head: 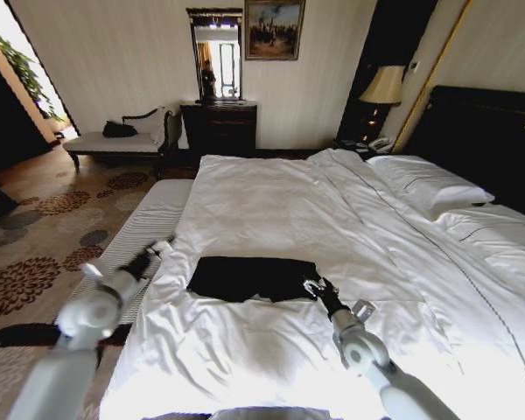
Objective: Fold the clothes on the bed.
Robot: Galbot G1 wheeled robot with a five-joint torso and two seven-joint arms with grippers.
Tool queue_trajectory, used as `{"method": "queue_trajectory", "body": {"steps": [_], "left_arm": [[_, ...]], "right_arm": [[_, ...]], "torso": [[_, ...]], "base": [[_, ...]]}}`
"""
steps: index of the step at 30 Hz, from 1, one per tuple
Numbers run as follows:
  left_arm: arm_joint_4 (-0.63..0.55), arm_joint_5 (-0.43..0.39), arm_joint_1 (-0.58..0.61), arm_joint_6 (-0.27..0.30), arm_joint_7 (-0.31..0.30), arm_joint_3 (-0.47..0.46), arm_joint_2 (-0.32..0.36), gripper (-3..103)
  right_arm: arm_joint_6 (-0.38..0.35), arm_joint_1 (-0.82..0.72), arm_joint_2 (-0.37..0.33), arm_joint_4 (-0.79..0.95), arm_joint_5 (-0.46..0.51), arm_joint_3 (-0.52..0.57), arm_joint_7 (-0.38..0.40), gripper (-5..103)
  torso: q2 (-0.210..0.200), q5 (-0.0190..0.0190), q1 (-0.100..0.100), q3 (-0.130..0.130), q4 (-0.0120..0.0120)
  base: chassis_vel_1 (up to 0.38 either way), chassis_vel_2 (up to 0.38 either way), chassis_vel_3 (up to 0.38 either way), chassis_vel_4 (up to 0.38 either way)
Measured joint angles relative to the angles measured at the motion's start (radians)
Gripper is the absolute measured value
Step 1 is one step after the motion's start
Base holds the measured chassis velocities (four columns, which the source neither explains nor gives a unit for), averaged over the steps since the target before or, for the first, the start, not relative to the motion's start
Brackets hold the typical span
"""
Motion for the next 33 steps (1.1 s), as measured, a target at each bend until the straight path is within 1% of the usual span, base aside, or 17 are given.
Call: {"method": "queue_trajectory", "body": {"steps": [2, 3, 5, 6, 9, 12, 13, 15, 16, 17, 20, 22, 23, 25, 27, 29, 33], "left_arm": [[-0.003, -0.036, 0.0, 0.002, 0.001, -0.05, 0.033, 100], [-0.003, -0.036, 0.0, 0.002, 0.001, -0.05, 0.033, 100], [0.028, -0.051, -0.006, 0.007, -0.004, -0.094, 0.077, 100], [0.044, -0.054, -0.013, 0.008, -0.01, -0.104, 0.089, 100], [0.062, -0.079, -0.028, 0.014, -0.019, -0.121, 0.104, 100], [0.013, -0.156, -0.033, 0.047, -0.029, -0.141, 0.104, 100], [0.013, -0.156, -0.033, 0.047, -0.029, -0.141, 0.104, 100], [-0.034, -0.17, -0.023, 0.055, -0.031, -0.141, 0.095, 100], [-0.085, -0.159, -0.01, 0.054, -0.031, -0.13, 0.082, 100], [-0.126, -0.127, 0.0, 0.046, -0.031, -0.111, 0.069, 100], [-0.154, -0.099, 0.006, 0.04, -0.031, -0.093, 0.059, 100], [-0.235, -0.026, 0.021, 0.045, -0.068, -0.031, 0.025, 100], [-0.235, -0.026, 0.021, 0.045, -0.068, -0.031, 0.025, 100], [-0.276, 0.016, 0.029, 0.052, -0.086, -0.007, 0.011, 100], [-0.313, 0.026, 0.038, 0.059, -0.099, 0.0, 0.001, 100], [-0.319, 0.026, 0.04, 0.06, -0.102, 0.0, -0.001, 100], [-0.346, 0.017, 0.044, 0.063, -0.117, -0.001, -0.009, 100]], "right_arm": [[-0.024, 0.026, 0.015, -0.039, 0.025, 0.009, 0.019, 100], [-0.024, 0.026, 0.015, -0.039, 0.025, 0.009, 0.019, 100], [-0.04, 0.037, 0.029, -0.064, 0.019, 0.031, 0.034, 100], [-0.044, 0.035, 0.034, -0.065, 0.024, 0.044, 0.038, 100], [-0.049, 0.023, 0.041, -0.062, 0.046, 0.071, 0.038, 100], [-0.048, 0.008, 0.049, -0.063, 0.1, 0.099, -0.002, 100], [-0.048, 0.008, 0.049, -0.063, 0.1, 0.099, -0.002, 100], [-0.042, 0.006, 0.051, -0.069, 0.114, 0.101, -0.04, 100], [-0.03, 0.005, 0.052, -0.079, 0.116, 0.097, -0.081, 100], [-0.022, 0.007, 0.056, -0.09, 0.117, 0.089, -0.109, 100], [-0.017, 0.01, 0.061, -0.102, 0.12, 0.081, -0.126, 100], [-0.005, 0.023, 0.084, -0.136, 0.134, 0.061, -0.158, 100], [-0.005, 0.023, 0.084, -0.136, 0.134, 0.061, -0.158, 100], [-0.001, 0.027, 0.096, -0.145, 0.153, 0.056, -0.168, 100], [0.0, 0.024, 0.102, -0.146, 0.174, 0.056, -0.18, 100], [0.0, 0.023, 0.102, -0.148, 0.177, 0.056, -0.183, 100], [0.007, 0.018, 0.104, -0.167, 0.19, 0.058, -0.219, 100]], "torso": [[0.0, -0.0001, 0.0, 0.0, 0.0002], [0.0, -0.0001, 0.0, 0.0, 0.0002], [0.0, -0.0003, 0.0, 0.0, 0.0005], [0.0, -0.0006, 0.0, 0.0, 0.0001], [0.0, -0.0009, 0.0, 0.0, -0.0001], [0.0, -0.0003, 0.0, 0.0, -0.0003], [0.0, -0.0003, 0.0, 0.0, -0.0003], [0.0, -0.0001, 0.0, 0.0, -0.0001], [0.0, -0.0003, 0.0, 0.0, 0.0], [0.0, -0.0002, 0.0, 0.0, 0.0001], [0.0, -0.0002, 0.0, 0.0, 0.0], [0.0, -0.0001, 0.0, 0.0, 0.0], [0.0, -0.0001, 0.0, 0.0, 0.0], [0.0, -0.0002, 0.0, 0.0, 0.0], [0.0, -0.0003, 0.0, 0.0, 0.0001], [0.0, -0.0003, 0.0, 0.0, 0.0001], [0.0, -0.0004, 0.0, 0.0, 0.0001]], "base": [[0.0, 0.0, 0.0, 0.0], [0.0, 0.0, 0.0, 0.0], [0.0, 0.0, 0.0, 0.0], [0.0, 0.0, 0.0, 0.0], [0.0, 0.0, 0.0, 0.0], [0.0, 0.0, 0.0, 0.0], [0.0, 0.0, 0.0, 0.0], [0.0, 0.0, 0.0, 0.0], [0.0, 0.0, 0.0, 0.0], [0.0, 0.0, 0.0, 0.0], [0.0, 0.0, 0.0, 0.0], [0.0, 0.0, 0.0, 0.0], [0.0, 0.0, 0.0, 0.0], [0.0, 0.0, 0.0, 0.0], [0.0, 0.0, 0.0, 0.0], [0.0, 0.0, 0.0, 0.0], [0.0, 0.0, 0.0, 0.0]]}}
